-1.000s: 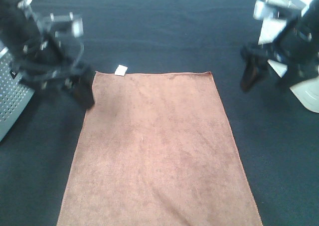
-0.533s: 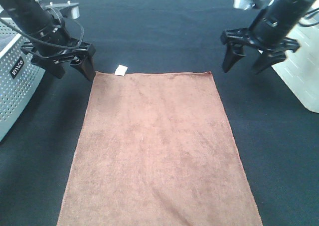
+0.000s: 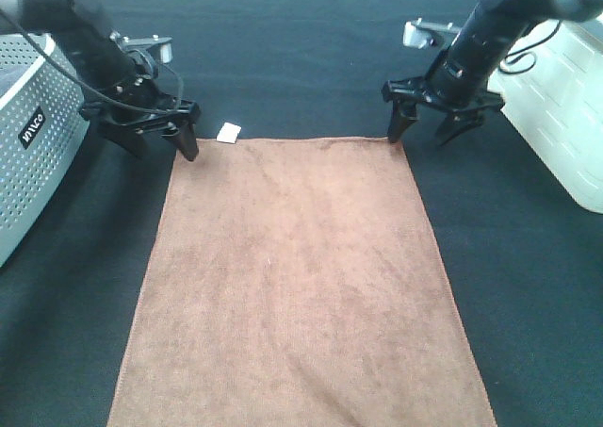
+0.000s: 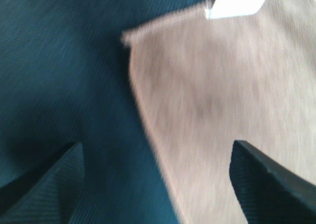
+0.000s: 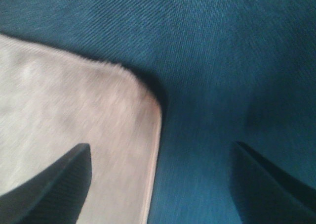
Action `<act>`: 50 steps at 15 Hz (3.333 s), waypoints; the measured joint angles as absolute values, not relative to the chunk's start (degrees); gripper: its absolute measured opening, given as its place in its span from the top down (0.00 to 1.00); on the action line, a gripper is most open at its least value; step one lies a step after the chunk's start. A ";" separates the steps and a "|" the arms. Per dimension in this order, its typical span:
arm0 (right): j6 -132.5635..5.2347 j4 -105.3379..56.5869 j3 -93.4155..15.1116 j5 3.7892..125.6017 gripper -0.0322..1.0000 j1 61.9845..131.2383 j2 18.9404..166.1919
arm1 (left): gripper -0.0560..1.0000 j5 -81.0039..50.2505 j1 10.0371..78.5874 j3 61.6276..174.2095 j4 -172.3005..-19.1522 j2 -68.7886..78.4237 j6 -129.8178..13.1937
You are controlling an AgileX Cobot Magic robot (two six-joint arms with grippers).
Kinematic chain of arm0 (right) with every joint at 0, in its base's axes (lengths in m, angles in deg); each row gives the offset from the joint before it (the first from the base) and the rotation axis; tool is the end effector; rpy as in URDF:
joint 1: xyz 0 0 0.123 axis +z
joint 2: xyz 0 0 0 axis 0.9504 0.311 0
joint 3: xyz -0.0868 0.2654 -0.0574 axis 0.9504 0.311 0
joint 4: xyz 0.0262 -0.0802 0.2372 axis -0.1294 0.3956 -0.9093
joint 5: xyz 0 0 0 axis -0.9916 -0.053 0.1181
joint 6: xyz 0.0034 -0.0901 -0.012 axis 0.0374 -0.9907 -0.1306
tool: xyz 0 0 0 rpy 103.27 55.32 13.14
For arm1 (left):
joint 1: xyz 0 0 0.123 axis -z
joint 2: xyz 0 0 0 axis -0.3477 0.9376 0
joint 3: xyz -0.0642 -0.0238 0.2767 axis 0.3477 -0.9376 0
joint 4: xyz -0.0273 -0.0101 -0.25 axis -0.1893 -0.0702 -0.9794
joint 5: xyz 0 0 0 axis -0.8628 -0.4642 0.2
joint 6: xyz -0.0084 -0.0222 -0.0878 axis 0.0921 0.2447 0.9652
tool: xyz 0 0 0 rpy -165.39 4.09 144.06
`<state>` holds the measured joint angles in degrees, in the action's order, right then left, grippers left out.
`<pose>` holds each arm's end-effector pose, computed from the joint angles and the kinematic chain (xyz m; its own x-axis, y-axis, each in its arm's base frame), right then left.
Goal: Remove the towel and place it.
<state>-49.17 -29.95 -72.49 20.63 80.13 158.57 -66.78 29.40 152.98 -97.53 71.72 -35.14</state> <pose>0.4995 0.0896 0.1249 -0.9464 -0.1409 -0.2908 -0.1981 0.9640 0.1774 0.4979 -0.0993 0.1224 -0.9445 0.1855 -0.2711 0.2437 0.9490 -0.1998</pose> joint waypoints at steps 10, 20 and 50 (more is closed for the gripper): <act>-52.26 -35.45 -74.67 22.52 0.30 80.07 162.93 | 0.23 -66.96 29.34 156.48 -100.85 76.07 -35.14; -55.24 -36.65 -74.96 26.82 0.42 82.25 163.96 | 0.28 -61.74 33.47 156.82 -105.89 76.99 -35.20; -55.70 -23.13 -74.10 47.45 0.97 82.82 157.94 | 0.94 -54.64 34.16 166.39 -91.05 77.91 -35.20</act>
<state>-55.70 -23.13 -74.10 47.45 82.82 157.94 -54.64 34.16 166.39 -91.05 77.91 -35.20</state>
